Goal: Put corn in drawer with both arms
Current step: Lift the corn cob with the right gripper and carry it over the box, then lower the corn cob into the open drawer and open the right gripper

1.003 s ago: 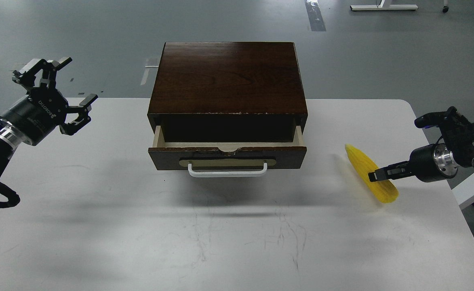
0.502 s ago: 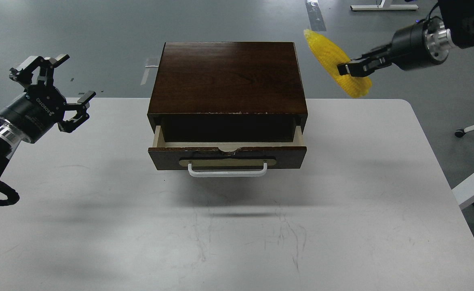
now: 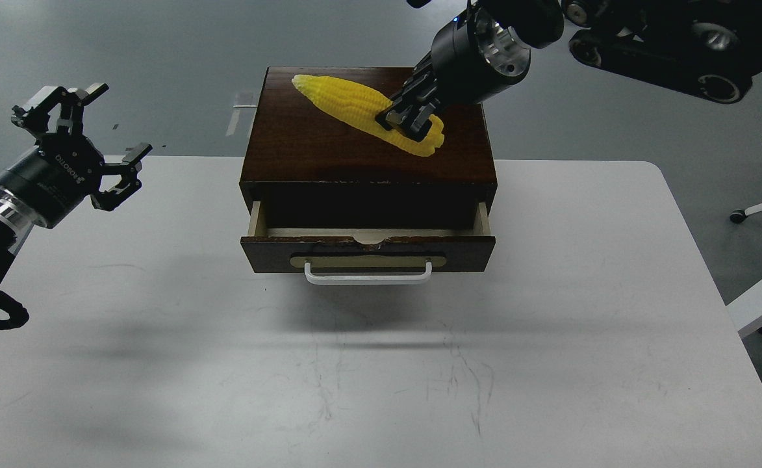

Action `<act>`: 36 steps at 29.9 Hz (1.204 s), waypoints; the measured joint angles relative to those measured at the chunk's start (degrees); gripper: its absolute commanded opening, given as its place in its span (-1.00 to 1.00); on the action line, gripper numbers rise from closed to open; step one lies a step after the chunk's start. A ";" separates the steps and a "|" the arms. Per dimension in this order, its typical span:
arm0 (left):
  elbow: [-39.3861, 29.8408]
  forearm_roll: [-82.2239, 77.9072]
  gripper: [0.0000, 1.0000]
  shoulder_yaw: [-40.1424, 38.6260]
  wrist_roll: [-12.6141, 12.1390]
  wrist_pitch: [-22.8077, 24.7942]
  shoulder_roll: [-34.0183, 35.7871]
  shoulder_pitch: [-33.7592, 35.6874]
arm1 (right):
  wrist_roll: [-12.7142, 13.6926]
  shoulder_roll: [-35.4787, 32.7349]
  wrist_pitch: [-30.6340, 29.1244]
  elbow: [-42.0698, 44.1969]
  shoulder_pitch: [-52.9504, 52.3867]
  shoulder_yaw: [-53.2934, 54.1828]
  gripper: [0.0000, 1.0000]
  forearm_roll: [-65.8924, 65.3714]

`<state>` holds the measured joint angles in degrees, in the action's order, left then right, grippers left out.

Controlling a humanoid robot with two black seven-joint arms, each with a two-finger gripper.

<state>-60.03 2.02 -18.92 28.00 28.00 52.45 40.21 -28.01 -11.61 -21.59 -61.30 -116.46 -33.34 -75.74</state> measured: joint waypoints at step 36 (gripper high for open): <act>0.00 0.09 0.96 0.02 0.00 0.00 1.34 -0.04 | 0.02 3.90 17.29 -8.24 1.43 -12.80 -0.85 -4.61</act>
<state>-60.03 2.11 -18.89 28.00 28.00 53.79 40.17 -28.00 -7.70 -4.30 -69.54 -115.03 -46.14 -80.35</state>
